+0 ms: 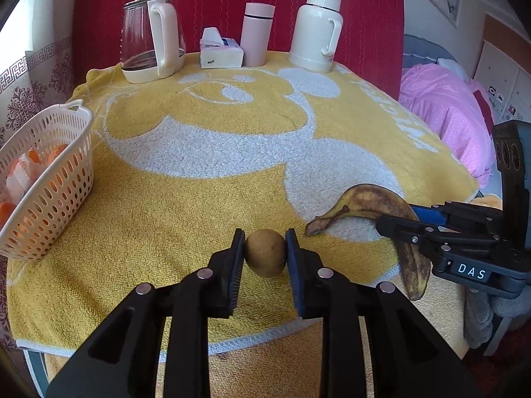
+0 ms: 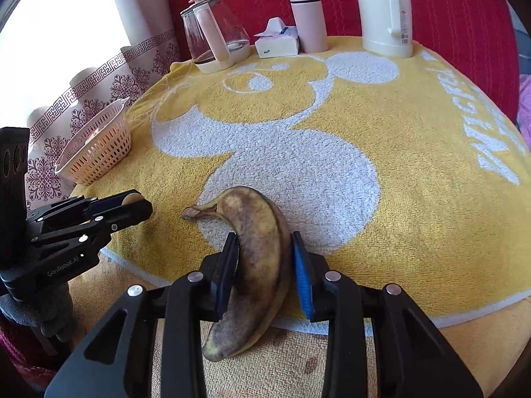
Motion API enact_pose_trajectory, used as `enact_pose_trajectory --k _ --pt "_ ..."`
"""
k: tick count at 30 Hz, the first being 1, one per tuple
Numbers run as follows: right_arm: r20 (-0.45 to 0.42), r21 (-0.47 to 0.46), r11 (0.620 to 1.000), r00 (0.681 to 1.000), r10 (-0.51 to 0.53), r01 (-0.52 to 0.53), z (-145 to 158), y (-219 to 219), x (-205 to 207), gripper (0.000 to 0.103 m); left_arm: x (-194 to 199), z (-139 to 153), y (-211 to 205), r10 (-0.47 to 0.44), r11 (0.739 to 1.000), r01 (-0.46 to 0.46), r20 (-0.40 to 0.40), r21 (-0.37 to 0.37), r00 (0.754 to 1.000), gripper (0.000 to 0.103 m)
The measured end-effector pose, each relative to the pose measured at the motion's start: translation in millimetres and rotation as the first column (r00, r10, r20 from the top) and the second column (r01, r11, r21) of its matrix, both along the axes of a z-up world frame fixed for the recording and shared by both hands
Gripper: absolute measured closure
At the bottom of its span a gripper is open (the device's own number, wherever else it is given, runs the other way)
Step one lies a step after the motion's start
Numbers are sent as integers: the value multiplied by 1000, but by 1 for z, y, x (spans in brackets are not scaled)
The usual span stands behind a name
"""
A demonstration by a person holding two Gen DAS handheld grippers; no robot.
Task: Organize fruits
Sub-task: 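Carry the kiwi into the white basket and open the left tool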
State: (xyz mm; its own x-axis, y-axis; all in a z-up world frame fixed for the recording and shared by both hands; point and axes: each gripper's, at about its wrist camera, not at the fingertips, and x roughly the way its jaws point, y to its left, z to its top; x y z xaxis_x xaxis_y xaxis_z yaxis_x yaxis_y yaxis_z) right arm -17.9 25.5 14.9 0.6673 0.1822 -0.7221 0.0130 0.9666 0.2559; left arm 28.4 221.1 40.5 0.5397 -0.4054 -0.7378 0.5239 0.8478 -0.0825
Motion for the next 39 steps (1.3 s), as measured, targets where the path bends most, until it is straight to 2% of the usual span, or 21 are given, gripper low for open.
enact_pose_trajectory --k 7,13,18,24,26,31,33,34,35,37,38,39 --pt "56 68 998 998 6 -10 22 5 8 74 8 28 30 129 992 -130 117 1 985 78" --pt "98 25 999 995 20 -23 39 18 21 74 16 54 65 233 972 -236 212 -15 949 78" --pt "59 12 1000 998 9 -10 29 11 26 62 23 65 90 290 956 -291 248 -36 924 78" --pt "-40 35 999 999 19 -18 -3 -1 39 61 30 70 106 338 939 -342 278 -35 899 78" --pt "-43 34 999 998 35 -33 -5 1 41 61 33 70 110 350 934 -355 285 -34 892 78" --pt "-49 -40 997 996 70 -72 -5 13 45 57 44 70 115 379 920 -390 309 -28 872 78" --pt "-51 -65 996 997 66 -69 -4 16 47 59 47 70 118 393 913 -407 323 -24 861 78" --pt "-50 -82 995 997 59 -63 -4 17 47 63 49 70 119 399 910 -414 331 -25 855 78" --pt "-49 -92 994 998 51 -55 -4 18 47 66 50 69 121 407 906 -423 340 -28 848 76" --pt "-41 -87 995 998 39 -42 -2 17 46 68 53 69 125 419 899 -437 349 -29 838 50" --pt "-34 -82 996 999 33 -35 -1 16 45 69 53 69 127 428 894 -447 361 -34 829 30" --pt "-25 -76 997 999 25 -27 1 16 45 70 52 69 129 436 889 -457 379 -39 816 28"
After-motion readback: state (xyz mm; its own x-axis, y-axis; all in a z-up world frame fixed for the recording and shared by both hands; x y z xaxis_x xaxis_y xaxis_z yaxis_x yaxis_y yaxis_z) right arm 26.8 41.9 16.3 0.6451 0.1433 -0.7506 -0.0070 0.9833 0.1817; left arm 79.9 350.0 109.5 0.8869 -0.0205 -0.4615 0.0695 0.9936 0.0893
